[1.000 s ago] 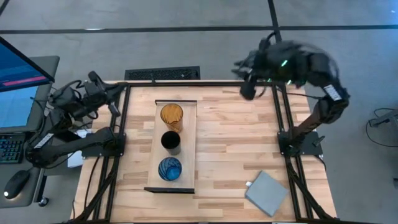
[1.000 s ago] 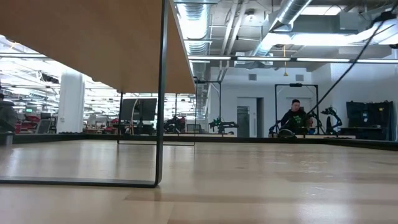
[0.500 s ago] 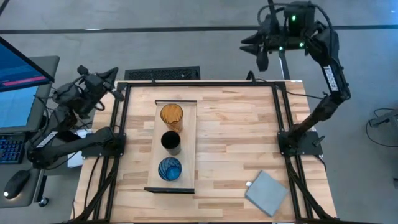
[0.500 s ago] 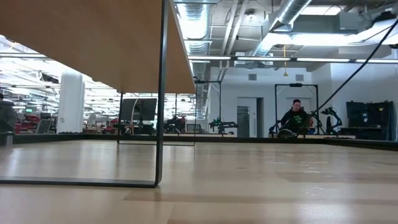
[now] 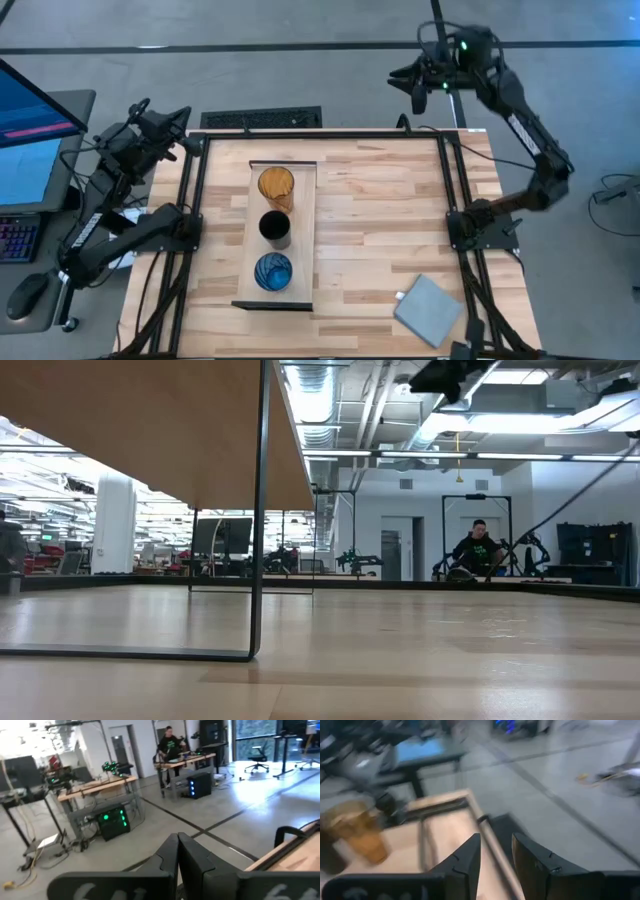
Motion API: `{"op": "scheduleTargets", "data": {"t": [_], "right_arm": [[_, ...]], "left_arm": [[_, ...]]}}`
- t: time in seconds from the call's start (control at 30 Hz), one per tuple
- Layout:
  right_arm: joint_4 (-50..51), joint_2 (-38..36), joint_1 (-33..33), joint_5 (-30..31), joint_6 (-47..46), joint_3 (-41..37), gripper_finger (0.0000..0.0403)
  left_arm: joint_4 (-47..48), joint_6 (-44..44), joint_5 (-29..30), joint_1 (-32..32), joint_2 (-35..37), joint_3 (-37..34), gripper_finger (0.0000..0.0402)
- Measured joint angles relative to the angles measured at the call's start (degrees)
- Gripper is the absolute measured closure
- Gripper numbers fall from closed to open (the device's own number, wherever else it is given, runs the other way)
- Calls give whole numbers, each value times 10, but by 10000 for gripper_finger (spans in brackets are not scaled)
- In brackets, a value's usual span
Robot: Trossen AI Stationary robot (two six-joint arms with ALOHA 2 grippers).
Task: Stack small to large cups/mugs on shelf
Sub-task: Return to Home Position
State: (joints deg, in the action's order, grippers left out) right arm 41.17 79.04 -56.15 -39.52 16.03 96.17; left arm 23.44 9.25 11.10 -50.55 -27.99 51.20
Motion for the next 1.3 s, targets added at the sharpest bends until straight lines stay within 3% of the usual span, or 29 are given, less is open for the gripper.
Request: {"op": "scheduleTargets", "data": {"t": [0.17, 0.37, 0.7, 1.0, 1.3], "right_arm": [[-210, -120, 2, 78, -90, -223, 269], [-348, -249, 3, 137, -171, -410, 269], [-402, -356, 51, 293, -209, -550, 269], [-560, -371, 100, 295, -251, -679, 269], [-700, -372, 144, 297, -261, -784, 269]], "left_arm": [[-4, -5, -4, -14, 4, -21, 401], [-134, -55, 0, -15, 42, -148, 401], [-156, -117, 46, -15, 172, -258, 401], [-99, -135, 42, -15, 275, -336, 401], [-116, -160, -7, -14, 278, -405, 401]]}}
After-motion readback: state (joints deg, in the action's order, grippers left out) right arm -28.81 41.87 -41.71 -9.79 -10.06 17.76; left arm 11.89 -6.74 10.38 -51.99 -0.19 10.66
